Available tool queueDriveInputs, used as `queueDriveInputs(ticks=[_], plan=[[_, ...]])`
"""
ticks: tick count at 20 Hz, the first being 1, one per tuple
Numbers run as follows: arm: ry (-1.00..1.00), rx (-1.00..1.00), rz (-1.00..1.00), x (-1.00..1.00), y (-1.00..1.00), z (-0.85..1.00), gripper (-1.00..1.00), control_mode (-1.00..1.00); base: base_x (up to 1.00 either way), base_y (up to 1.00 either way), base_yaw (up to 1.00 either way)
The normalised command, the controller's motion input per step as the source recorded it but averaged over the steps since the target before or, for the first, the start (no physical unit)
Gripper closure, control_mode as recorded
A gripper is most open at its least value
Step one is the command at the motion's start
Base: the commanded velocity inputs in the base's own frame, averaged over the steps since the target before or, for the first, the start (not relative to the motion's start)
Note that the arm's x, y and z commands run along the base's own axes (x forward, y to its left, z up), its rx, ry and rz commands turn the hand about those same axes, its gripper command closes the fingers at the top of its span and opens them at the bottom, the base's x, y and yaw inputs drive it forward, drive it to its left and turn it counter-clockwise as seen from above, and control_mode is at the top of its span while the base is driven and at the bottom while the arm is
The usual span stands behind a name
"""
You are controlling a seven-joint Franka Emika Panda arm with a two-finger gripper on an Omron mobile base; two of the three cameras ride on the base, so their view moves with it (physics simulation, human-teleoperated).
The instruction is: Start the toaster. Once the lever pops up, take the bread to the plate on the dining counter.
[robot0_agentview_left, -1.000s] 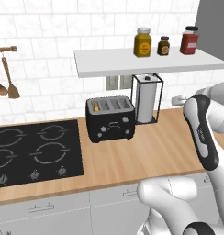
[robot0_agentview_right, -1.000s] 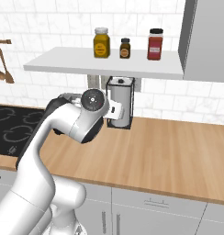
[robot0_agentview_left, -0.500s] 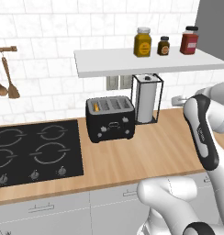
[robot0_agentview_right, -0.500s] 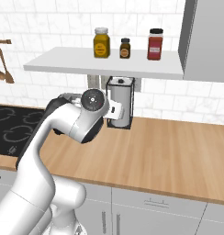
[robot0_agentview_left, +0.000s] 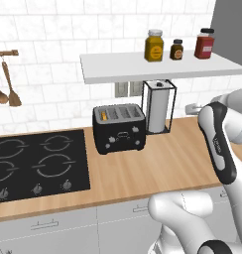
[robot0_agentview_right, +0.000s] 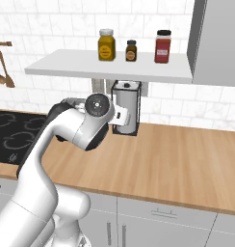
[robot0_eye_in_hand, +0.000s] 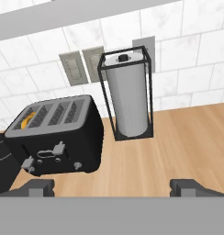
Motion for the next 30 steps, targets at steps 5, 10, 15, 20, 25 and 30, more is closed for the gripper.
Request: queueDriveInputs(ticks=[5,10,15,20,25,30], plan=[[0.00,0.00,0.00,0.00,0.00,0.00,-1.00,-1.00,0.00,0.00,0.00],[0.00,0.00,0.00,0.00,0.00,0.00,-1.00,-1.00,0.00,0.00,0.00],[0.00,0.00,0.00,0.00,0.00,0.00,-1.00,-1.00,0.00,0.00,0.00],[0.00,0.00,0.00,0.00,0.00,0.00,-1.00,-1.00,0.00,0.00,0.00],[0.00,0.00,0.00,0.00,0.00,0.00,-1.00,-1.00,0.00,0.00,0.00],[0.00,0.00,0.00,0.00,0.00,0.00,-1.00,-1.00,0.00,0.00,0.00]])
